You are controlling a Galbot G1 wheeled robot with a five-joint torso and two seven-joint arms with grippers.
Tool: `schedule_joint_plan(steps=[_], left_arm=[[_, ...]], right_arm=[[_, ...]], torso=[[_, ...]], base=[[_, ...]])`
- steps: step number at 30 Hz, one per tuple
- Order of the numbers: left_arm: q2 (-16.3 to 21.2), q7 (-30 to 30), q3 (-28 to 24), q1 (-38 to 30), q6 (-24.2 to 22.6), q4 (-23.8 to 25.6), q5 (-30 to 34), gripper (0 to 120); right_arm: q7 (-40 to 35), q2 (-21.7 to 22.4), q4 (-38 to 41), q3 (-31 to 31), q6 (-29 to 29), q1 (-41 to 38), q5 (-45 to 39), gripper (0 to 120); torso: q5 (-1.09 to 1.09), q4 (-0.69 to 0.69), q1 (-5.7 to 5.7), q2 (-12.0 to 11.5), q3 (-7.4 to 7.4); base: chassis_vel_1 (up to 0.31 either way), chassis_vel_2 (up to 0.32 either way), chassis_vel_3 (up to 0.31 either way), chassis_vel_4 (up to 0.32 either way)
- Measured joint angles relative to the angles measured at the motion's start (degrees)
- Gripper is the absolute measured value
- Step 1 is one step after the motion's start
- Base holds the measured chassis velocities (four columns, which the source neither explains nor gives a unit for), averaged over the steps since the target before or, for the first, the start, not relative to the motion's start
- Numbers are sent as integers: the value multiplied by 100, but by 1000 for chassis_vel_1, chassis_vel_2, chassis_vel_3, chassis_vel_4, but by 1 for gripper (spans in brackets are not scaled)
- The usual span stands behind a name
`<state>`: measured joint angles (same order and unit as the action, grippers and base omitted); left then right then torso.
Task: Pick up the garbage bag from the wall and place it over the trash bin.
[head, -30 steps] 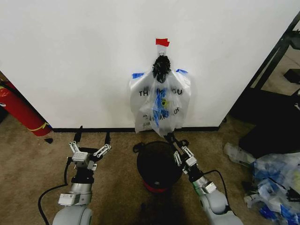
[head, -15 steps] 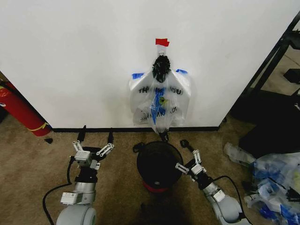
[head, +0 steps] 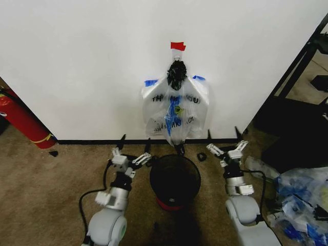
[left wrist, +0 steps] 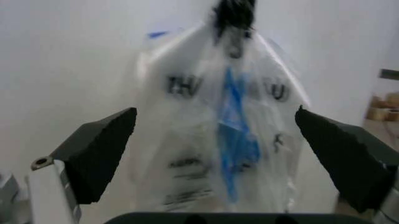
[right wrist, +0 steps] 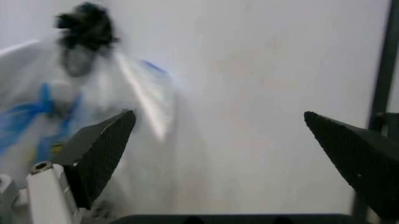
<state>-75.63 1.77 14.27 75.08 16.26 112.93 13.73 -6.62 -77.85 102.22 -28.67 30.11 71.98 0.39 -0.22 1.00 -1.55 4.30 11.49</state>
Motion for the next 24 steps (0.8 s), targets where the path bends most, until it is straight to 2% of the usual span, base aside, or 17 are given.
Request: schedule_joint_plan(steps=[7, 14, 24], left_arm=[[180, -141, -943, -1123, -97, -884, 126, 98], [61, -309, -1333, -1800, -250, -1470, 113, 96], [-164, -512, -1555, -2241, -345, -2060, -165, 91]], right_arm=[[-148, 1, 5, -306, -166, -20, 35, 100], [-141, 5, 7, -450, -170, 43, 21, 100], [-113, -78, 21, -494, -146, 85, 12, 100]], torso=[[-1, 0, 0, 0, 0], [1, -1, 0, 0, 0], [1, -1, 0, 0, 0]], base=[[0, 0, 0, 0], [0, 0, 0, 0], [0, 0, 0, 0]])
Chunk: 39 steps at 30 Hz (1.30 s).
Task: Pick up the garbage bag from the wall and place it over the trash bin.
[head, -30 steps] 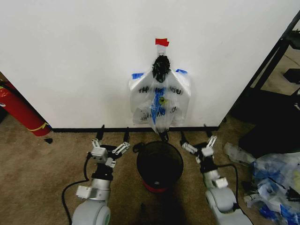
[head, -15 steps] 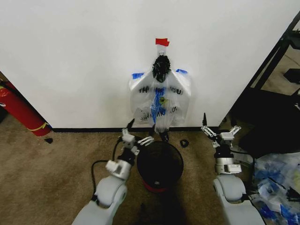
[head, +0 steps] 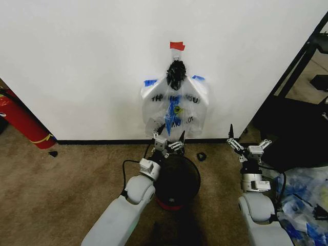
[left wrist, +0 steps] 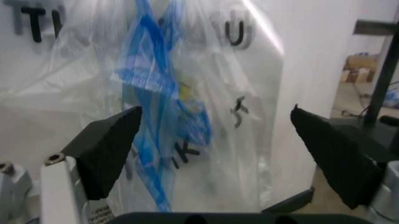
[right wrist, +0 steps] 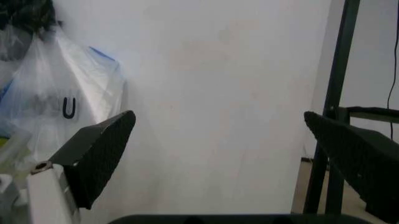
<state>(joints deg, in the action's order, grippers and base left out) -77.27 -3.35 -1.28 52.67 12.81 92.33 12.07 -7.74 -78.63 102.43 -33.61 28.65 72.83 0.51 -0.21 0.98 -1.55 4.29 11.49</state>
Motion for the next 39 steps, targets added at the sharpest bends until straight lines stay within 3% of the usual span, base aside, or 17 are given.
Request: schedule_joint_plan(steps=[13, 26, 32, 34, 39], left_arm=[[-89, -453, 2, -305, -356, -390, -220, 88], [-151, -726, 20, -480, -479, -442, -175, 46], [-169, -781, 56, -377, -494, -294, -164, 19], [-170, -781, 56, -367, -494, -288, -164, 18], [-213, -803, 75, -331, -495, -258, -166, 0]], right_arm=[[41, -53, 94, 67, 19, 80, 10, 100], [52, -105, 109, 176, 24, 104, 49, 100], [53, -94, 108, 186, 42, 122, 55, 100], [53, -90, 108, 189, 43, 121, 55, 100], [53, -72, 85, 233, 57, 96, 54, 100]], torso=[[0, 0, 0, 0, -1], [-1, 0, 0, 0, -1], [-1, 0, 0, 0, 0], [-1, 0, 0, 0, 0], [-1, 1, 0, 0, -1]], base=[[0, 0, 0, 0], [0, 0, 0, 0], [0, 0, 0, 0], [0, 0, 0, 0], [0, 0, 0, 0]])
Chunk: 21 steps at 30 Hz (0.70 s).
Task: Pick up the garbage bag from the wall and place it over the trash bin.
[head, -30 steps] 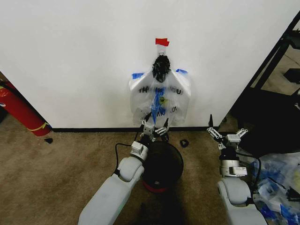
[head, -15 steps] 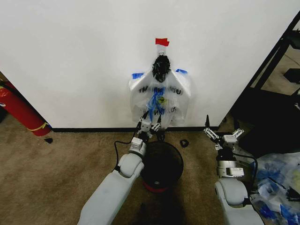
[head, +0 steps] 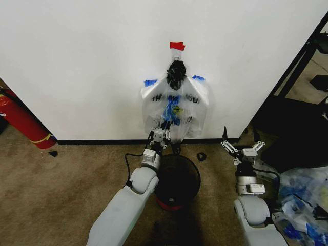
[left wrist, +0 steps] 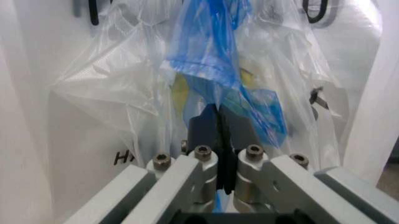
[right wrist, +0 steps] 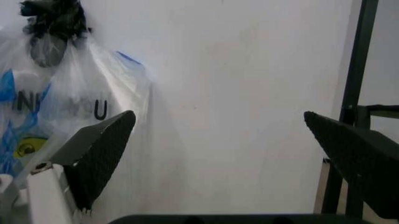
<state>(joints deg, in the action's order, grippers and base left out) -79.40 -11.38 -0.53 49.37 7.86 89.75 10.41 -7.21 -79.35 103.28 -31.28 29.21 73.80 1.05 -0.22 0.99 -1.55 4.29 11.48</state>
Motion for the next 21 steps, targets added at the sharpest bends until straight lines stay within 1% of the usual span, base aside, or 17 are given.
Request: schedule_joint_plan(steps=[5, 9, 11, 14, 18, 21], left_arm=[[-15, -47, 40, -4, 0, 26, 6, 0], [-21, -77, 140, 134, -4, 220, 12, 0], [-28, -79, 248, 288, -33, 453, 21, 0], [-24, -80, 350, 518, -60, 750, 34, 0], [-18, -66, 399, 689, -47, 901, 70, 0], [-20, -57, 453, 775, 31, 988, 140, 0]], right_arm=[[-1, 13, -20, 54, 8, -10, -2, 100], [-1, 36, -56, 106, 12, -30, -10, 100], [28, 64, -103, 168, 13, -62, -47, 100], [224, 103, -184, 255, 19, -156, -250, 100], [492, 165, -256, 343, 40, -291, -516, 100], [954, 285, -384, 423, 155, -455, -762, 100]], torso=[[0, 0, 0, 0, 0], [0, 1, 0, 0, 0], [0, 0, 0, 0, 0], [0, -1, 0, 0, 0], [0, -1, 0, 0, 0], [0, 0, 0, 0, 0]], base=[[0, 0, 0, 0], [0, 0, 0, 0], [0, 0, 0, 0], [0, 0, 0, 0], [0, 0, 0, 0], [0, 0, 0, 0]])
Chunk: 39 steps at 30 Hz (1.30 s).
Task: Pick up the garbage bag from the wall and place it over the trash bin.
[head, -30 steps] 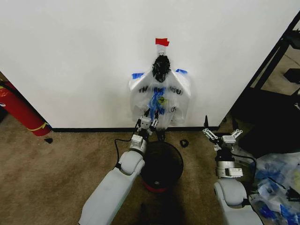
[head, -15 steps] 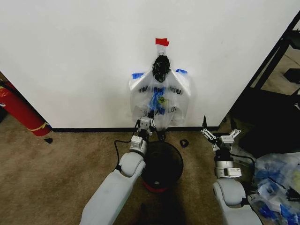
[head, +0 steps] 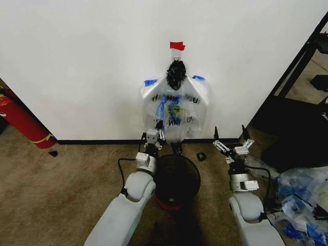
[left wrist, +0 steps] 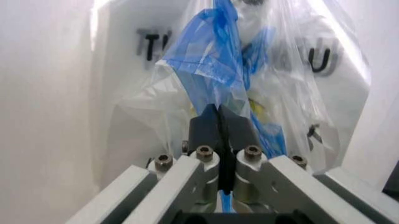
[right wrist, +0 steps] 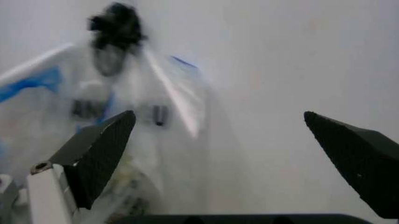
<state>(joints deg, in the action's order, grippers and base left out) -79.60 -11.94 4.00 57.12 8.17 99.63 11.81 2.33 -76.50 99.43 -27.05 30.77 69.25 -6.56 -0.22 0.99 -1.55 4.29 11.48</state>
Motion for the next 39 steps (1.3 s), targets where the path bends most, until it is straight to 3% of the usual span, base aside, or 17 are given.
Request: schedule_joint_plan(steps=[7, 14, 22, 29, 39], left_arm=[[126, -32, 173, 131, 53, 265, 107, 0], [254, -128, 227, 144, 36, 332, 120, 0], [226, -143, 198, 171, 27, 316, 120, 0], [249, -156, 249, 206, 26, 358, 120, 0], [261, -193, 276, 249, 26, 362, 116, 0]], right_arm=[[1254, 337, -258, 222, 101, -402, -774, 100], [1922, 571, -770, 649, 117, -1131, -819, 100], [1889, 651, -1373, 1034, 155, -1760, 319, 100], [1364, 583, -1955, 1539, 44, -2488, 1393, 100], [1693, 516, -2292, 1763, -504, -2958, 1575, 100]], torso=[[0, 0, 0, 0, 0], [0, -1, 0, 0, 0], [0, 0, 0, 0, 1], [0, 0, 0, 0, 1], [-1, 0, 0, 0, 1]], base=[[0, 0, 0, 0], [0, 0, 0, 0], [0, 0, 0, 0], [0, 0, 0, 0], [0, 0, 0, 0]])
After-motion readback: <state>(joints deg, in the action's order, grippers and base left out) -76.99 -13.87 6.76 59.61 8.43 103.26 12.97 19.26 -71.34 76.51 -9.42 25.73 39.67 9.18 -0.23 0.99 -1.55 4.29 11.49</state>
